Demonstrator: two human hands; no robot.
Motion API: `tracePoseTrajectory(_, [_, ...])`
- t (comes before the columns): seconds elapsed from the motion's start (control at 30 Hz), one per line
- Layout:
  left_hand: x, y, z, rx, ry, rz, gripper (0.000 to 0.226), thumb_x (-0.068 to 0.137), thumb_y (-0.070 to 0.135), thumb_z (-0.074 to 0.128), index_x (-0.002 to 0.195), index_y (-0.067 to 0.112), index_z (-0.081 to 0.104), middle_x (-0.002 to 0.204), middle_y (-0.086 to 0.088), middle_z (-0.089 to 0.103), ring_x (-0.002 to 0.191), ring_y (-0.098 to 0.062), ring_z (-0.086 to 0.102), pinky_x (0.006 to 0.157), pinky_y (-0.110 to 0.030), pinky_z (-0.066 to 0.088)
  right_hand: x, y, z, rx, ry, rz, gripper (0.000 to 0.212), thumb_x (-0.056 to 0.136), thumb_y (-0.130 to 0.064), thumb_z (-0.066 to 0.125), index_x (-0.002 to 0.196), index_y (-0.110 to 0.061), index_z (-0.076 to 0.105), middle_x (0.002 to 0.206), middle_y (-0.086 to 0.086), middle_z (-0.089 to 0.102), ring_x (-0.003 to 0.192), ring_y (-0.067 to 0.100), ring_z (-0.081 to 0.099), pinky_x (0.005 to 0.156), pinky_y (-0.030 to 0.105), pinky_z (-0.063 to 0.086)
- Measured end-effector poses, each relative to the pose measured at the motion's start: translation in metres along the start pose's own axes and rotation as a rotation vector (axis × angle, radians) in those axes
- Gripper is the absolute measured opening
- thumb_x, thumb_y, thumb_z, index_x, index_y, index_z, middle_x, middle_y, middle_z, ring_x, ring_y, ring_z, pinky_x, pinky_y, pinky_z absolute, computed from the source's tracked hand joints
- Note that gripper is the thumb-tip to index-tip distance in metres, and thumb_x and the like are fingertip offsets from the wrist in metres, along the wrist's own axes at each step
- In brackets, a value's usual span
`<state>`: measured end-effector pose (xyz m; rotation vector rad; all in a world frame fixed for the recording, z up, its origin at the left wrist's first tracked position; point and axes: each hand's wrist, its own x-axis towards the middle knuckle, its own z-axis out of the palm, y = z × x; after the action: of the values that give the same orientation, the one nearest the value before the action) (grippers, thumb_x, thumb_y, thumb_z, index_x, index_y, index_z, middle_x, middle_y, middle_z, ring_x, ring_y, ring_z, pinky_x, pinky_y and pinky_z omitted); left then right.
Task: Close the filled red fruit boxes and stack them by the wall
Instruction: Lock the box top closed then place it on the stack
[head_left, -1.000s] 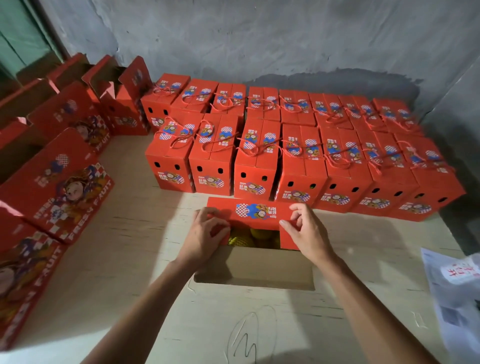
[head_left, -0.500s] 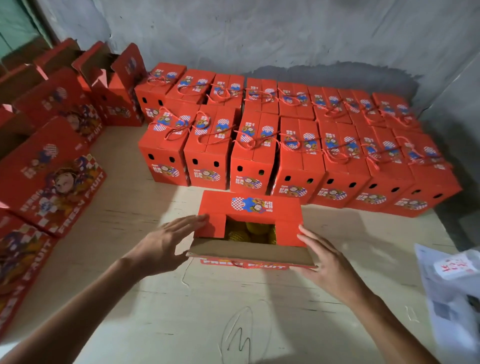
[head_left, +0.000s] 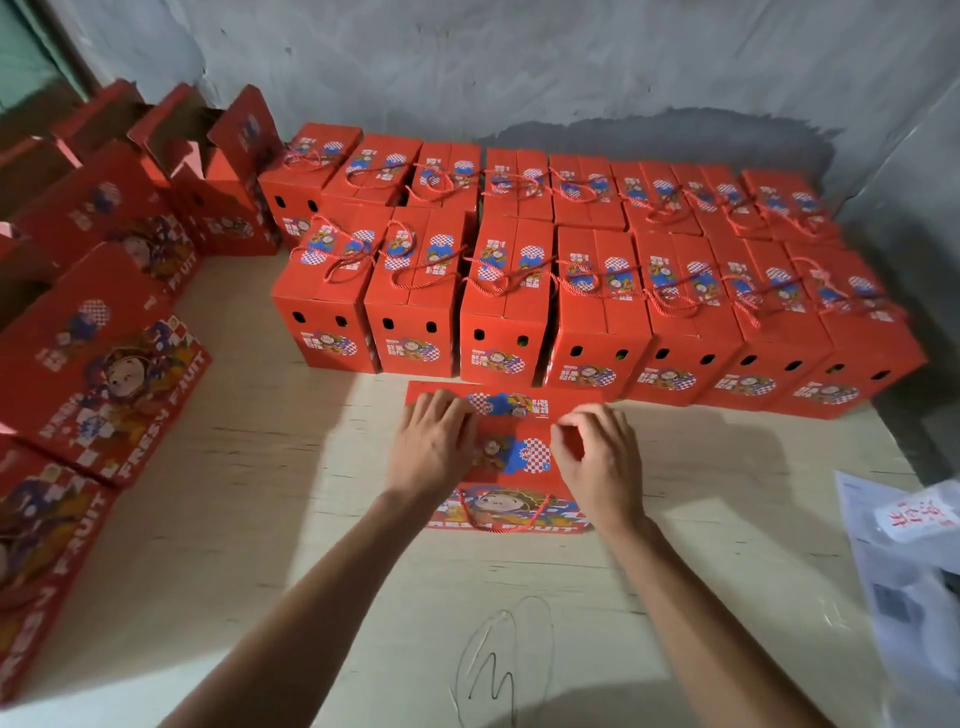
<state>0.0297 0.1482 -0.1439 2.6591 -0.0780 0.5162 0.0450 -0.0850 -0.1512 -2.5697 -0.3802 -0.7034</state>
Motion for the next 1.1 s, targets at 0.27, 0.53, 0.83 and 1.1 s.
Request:
tracePoseTrajectory(0.27, [0.000,-0.004,0.024,-0.006,0.097,0.039,0.031,0.101,0.049,0.059,0.081,0.025,0.056,0.084,0.007,0.059,0.077,-0.015,0.047,0.069,-0.034,0.046,-0.001,-0.003,0.010,-0.053,0.101,0.064,0.034,0.101,-0.037,0.065,0.075,-0.016,0.060,0.076,-0.002,0.058,0.074,0.020,0.050,0.067,0.038,0.042])
tracePoseTrajectory(0.53, [0.005,0.007,0.018,0.106,-0.134,-0.062,0.049,0.106,0.056,0.032,0.134,0.020,0.051,0.144,-0.002,0.052,0.133,-0.027,0.048,0.115,-0.045,0.034,0.007,-0.001,0.007,-0.011,-0.124,0.102,0.023,0.099,-0.035,0.064,0.099,-0.012,0.067,0.135,0.010,0.063,0.125,0.028,0.058,0.103,0.046,0.048])
tracePoseTrajectory(0.83, [0.018,0.007,0.020,0.204,-0.444,-0.072,0.075,0.103,0.067,0.007,0.165,0.025,0.000,0.173,-0.002,-0.005,0.158,-0.024,-0.015,0.121,-0.060,-0.015,0.029,0.000,0.010,-0.325,-0.494,0.124,0.080,0.097,-0.076,0.020,0.154,-0.023,0.036,0.154,0.008,0.043,0.147,0.029,0.032,0.124,0.053,0.017])
tracePoseTrajectory(1.1, [0.026,-0.012,0.013,0.166,-0.434,0.093,0.079,0.101,0.072,0.007,0.165,0.026,0.007,0.173,0.004,0.002,0.158,-0.013,-0.011,0.124,-0.058,-0.012,0.061,-0.031,0.015,-0.528,-0.639,0.285,0.107,0.086,-0.090,0.005,0.134,-0.015,0.064,0.144,0.020,0.056,0.137,0.036,0.043,0.113,0.049,0.032])
